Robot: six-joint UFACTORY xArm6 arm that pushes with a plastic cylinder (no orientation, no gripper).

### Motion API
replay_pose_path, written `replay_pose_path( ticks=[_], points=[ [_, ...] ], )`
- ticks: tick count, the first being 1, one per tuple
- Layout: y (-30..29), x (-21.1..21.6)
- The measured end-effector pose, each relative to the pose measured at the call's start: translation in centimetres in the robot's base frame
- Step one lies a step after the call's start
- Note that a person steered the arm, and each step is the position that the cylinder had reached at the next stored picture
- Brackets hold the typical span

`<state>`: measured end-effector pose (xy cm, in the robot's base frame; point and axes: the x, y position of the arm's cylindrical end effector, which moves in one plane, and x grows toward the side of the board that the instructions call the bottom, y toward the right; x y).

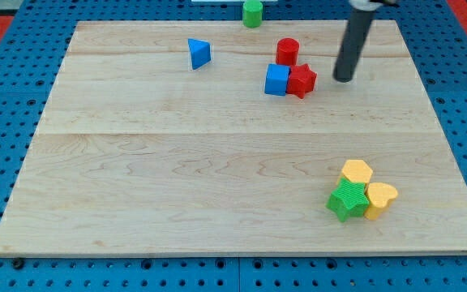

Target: Slide the red star into top left of yellow hexagon

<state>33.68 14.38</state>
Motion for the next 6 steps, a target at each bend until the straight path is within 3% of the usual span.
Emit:
replay_pose_path(
  ticks=[1, 2, 4, 6],
  points=[
    [-5.6, 1.7],
    [-7.0, -0.6],
    [-11.8, 4.7],
    [-20.4, 3.3]
  ],
)
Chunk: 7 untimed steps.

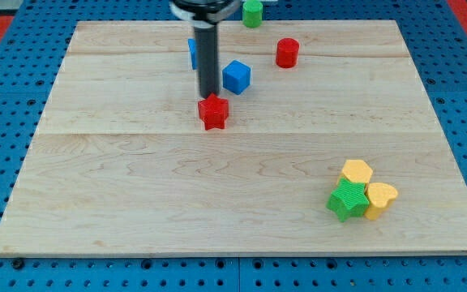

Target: Slide the red star into top left of yellow hexagon

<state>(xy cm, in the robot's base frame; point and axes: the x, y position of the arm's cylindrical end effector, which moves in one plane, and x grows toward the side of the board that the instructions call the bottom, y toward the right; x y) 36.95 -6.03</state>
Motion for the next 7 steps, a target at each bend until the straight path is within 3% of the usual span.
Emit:
replay_pose_path(
  ticks=[1, 2, 4, 7],
  points=[
    [1.4, 4.0],
    [5.4, 3.9],
    [13.0, 8.8],
    [20.0, 9.2]
  ],
)
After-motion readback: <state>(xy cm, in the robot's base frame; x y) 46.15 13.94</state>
